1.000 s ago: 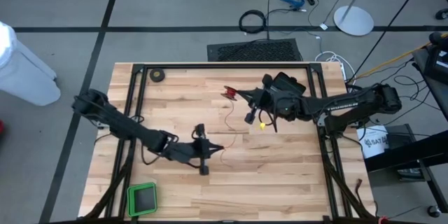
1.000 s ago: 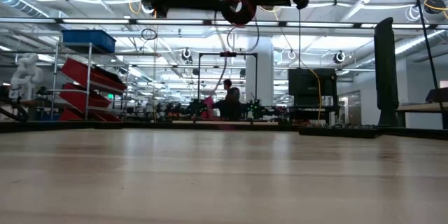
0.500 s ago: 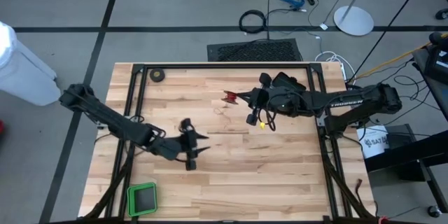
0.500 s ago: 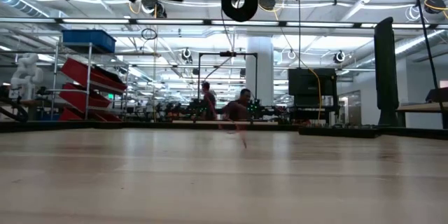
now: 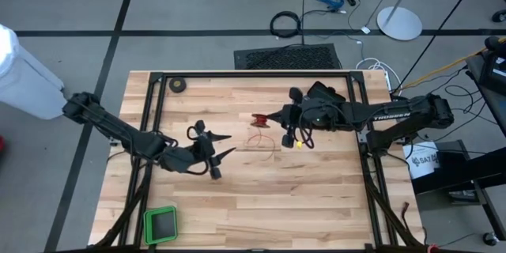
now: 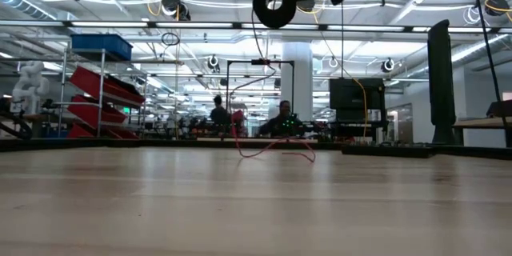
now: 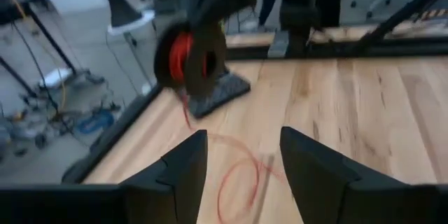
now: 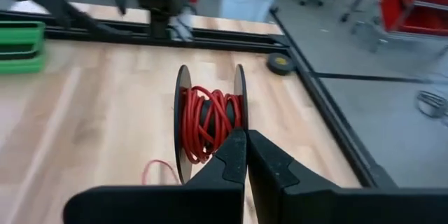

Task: Coil cords
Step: Uncoil the red wire from the spool

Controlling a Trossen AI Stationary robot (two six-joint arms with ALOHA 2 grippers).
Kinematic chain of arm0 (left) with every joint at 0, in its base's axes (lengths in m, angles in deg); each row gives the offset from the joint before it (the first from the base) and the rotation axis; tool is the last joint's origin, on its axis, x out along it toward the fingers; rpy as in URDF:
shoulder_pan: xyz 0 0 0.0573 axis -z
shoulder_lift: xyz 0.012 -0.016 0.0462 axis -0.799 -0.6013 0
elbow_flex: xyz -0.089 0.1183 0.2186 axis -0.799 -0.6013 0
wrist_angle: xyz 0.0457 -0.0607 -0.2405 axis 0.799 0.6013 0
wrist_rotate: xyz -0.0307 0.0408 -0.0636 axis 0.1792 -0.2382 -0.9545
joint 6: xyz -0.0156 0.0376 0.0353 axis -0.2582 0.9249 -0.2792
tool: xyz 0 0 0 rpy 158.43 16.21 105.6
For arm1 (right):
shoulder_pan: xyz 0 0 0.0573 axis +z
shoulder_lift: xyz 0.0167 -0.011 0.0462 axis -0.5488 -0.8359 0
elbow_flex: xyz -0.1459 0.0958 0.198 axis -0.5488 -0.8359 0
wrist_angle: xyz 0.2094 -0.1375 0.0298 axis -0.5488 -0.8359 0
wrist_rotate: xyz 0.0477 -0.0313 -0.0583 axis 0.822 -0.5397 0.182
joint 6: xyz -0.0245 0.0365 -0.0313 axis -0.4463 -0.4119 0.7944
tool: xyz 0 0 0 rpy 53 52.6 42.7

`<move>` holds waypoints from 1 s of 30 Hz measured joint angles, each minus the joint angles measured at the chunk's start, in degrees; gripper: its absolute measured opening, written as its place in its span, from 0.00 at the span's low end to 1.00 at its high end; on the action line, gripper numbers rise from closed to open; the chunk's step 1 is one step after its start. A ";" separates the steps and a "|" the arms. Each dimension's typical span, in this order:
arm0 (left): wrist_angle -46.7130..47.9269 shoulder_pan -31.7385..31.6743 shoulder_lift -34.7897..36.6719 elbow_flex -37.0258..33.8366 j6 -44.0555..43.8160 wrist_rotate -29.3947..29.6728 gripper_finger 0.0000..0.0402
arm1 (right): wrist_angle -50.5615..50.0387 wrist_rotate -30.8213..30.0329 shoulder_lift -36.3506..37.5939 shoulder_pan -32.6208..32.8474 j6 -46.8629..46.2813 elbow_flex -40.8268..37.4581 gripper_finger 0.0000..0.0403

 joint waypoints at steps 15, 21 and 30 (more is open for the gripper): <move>-24.15 -0.30 -9.70 0.00 22.51 -5.29 0.47 | -0.14 4.57 -2.18 5.16 -0.45 0.00 0.00; -24.08 -2.30 -11.55 0.00 21.52 -9.37 0.47 | 0.65 4.24 -2.62 6.10 -0.37 0.00 0.00; -24.15 -4.37 -12.21 0.00 18.72 -11.86 0.46 | 0.54 4.24 -2.62 6.10 1.45 0.00 0.00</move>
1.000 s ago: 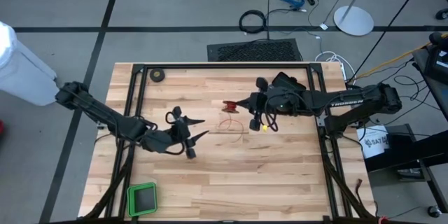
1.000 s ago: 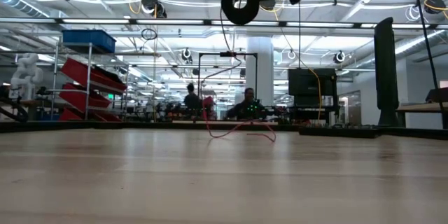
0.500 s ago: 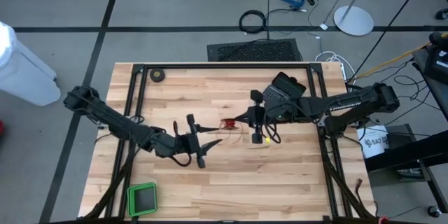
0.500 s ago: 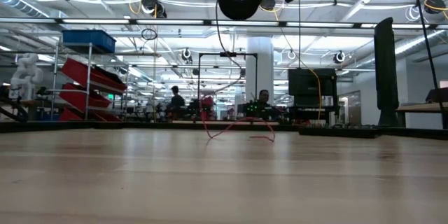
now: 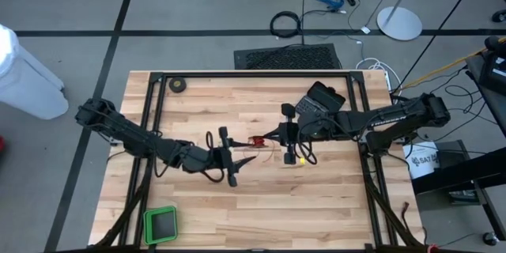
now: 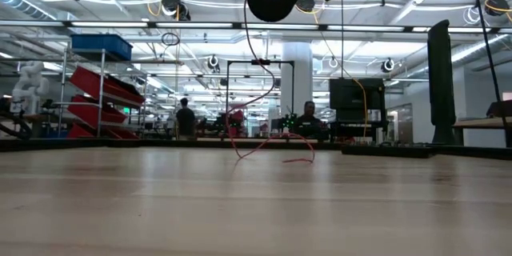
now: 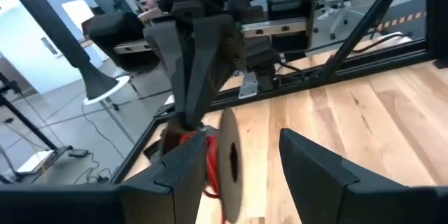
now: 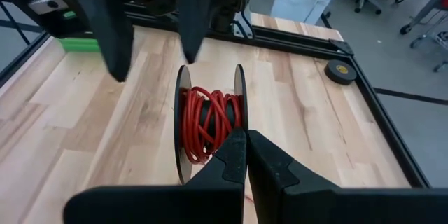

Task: Coil cords
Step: Uncoil the red wire from the spool

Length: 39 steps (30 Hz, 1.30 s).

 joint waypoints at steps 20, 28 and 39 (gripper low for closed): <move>2.69 -3.75 0.02 0.00 -3.10 -3.14 0.28 | 0.94 0.03 0.04 -0.07 3.76 0.00 0.00; 2.96 -3.81 0.02 0.00 -3.15 -2.79 0.06 | 1.41 -0.02 0.04 -0.07 3.38 0.00 0.00; 2.61 -3.79 0.22 0.00 -3.08 -1.55 0.01 | 2.72 -0.06 0.10 -0.04 0.77 0.00 0.03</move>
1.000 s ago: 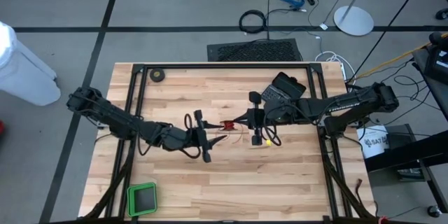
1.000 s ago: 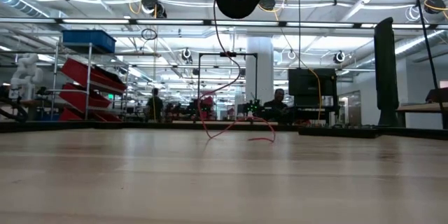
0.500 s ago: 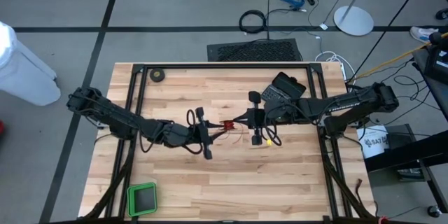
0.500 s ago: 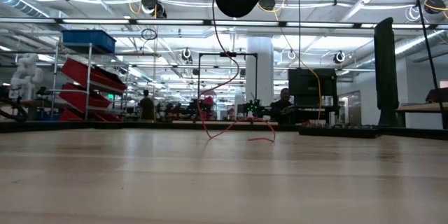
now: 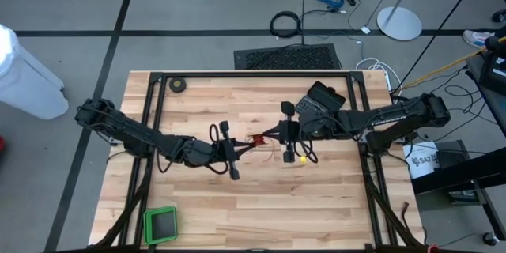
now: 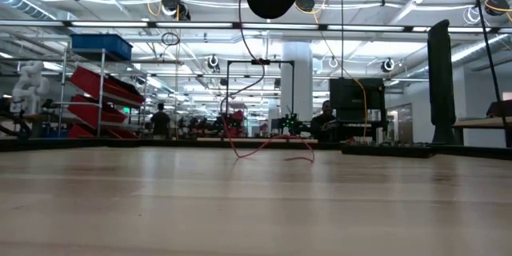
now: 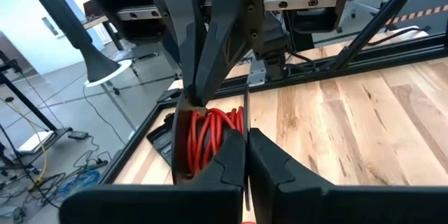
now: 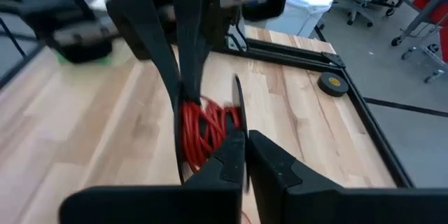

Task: Coil cords
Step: Uncoil the red wire from the spool

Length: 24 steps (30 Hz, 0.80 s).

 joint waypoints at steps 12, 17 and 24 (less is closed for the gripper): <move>0.33 -0.07 1.23 -0.07 -0.06 -2.29 0.00 | -1.08 0.31 0.60 1.36 -0.17 0.00 0.27; 0.22 -0.02 2.31 -0.05 -1.80 -5.88 0.00 | -1.07 0.50 0.81 1.50 0.29 0.00 0.30; 0.17 0.00 2.32 -0.04 -2.96 -6.39 0.00 | -0.37 0.94 0.81 1.50 1.37 0.00 0.25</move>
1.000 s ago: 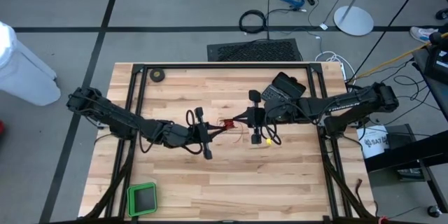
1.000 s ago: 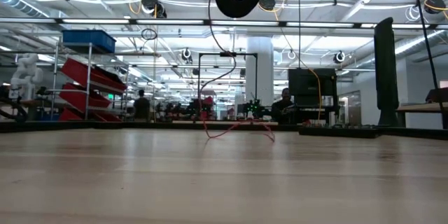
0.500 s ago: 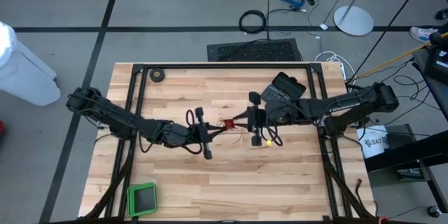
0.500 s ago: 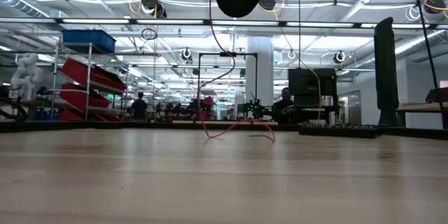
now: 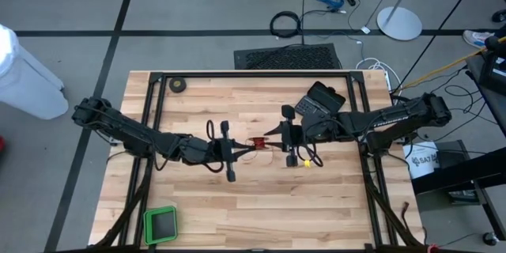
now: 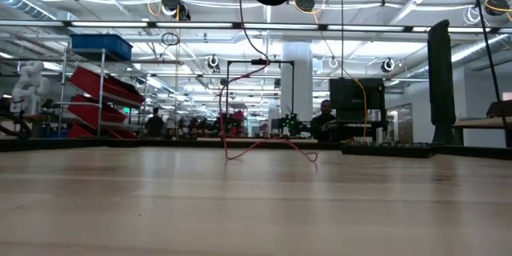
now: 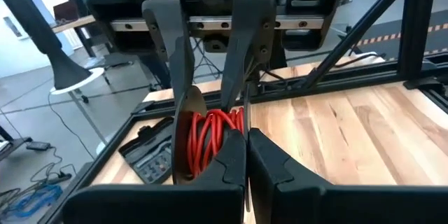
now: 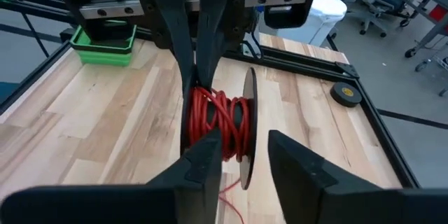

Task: Coil cords
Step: Uncoil the red wire from the spool

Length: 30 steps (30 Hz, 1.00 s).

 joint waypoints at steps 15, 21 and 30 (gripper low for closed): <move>-0.12 0.02 0.00 0.00 -0.01 -0.59 0.04 | 0.32 1.13 -0.02 -0.07 0.54 0.00 0.00; -0.18 0.02 0.00 0.00 0.01 0.02 0.17 | 0.33 1.05 -0.02 -0.07 0.45 0.00 0.00; -0.13 2.15 1.90 0.00 1.34 4.97 0.28 | -1.08 -1.07 0.29 -0.07 -0.30 0.00 0.00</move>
